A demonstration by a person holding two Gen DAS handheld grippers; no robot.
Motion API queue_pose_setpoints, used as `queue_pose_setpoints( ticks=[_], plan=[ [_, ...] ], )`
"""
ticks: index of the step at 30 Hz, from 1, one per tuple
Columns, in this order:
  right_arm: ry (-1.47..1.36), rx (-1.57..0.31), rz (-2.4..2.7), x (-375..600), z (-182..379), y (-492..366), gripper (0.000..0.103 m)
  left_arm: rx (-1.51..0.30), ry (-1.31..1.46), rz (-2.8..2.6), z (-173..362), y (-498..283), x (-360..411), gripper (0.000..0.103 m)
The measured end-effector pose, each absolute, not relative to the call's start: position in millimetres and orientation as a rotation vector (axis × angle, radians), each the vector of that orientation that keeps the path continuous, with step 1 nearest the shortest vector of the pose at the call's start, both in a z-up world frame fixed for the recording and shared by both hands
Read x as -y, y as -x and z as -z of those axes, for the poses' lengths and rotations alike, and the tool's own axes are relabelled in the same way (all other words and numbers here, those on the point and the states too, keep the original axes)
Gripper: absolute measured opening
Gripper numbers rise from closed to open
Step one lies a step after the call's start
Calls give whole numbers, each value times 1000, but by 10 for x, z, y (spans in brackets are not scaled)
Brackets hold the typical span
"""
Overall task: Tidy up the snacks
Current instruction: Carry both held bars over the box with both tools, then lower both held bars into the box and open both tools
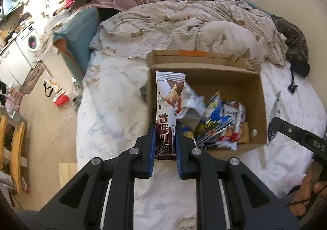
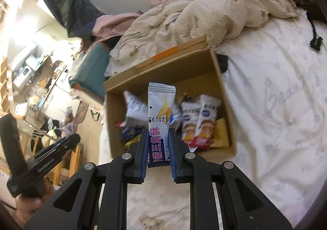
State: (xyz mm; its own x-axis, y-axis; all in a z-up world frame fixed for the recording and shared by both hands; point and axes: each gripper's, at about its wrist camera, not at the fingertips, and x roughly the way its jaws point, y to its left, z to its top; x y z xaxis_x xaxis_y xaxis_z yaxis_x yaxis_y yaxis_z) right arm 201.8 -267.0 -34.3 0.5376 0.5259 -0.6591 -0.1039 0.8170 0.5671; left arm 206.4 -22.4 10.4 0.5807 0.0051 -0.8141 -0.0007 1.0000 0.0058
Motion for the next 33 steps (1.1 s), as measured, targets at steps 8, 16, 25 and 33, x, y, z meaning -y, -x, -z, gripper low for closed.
queue_pose_setpoints(
  ticks=[8, 16, 25, 33],
  plan=[
    [-474, -982, -344, 2695, 474, -2317, 19, -1013, -2, -9, 155, -2391, 490, 15],
    [-441, -1093, -298, 2607, 732, -2440, 19, -1054, -52, -2, 515, -2606, 727, 15],
    [-445, -1143, -277, 2606, 846, -2472, 20, -1079, -64, -8, 717, -2674, 798, 16],
    [-467, -1124, -262, 2638, 818, -2464, 21, -1103, -42, -10, 744, -2672, 774, 17]
  ],
)
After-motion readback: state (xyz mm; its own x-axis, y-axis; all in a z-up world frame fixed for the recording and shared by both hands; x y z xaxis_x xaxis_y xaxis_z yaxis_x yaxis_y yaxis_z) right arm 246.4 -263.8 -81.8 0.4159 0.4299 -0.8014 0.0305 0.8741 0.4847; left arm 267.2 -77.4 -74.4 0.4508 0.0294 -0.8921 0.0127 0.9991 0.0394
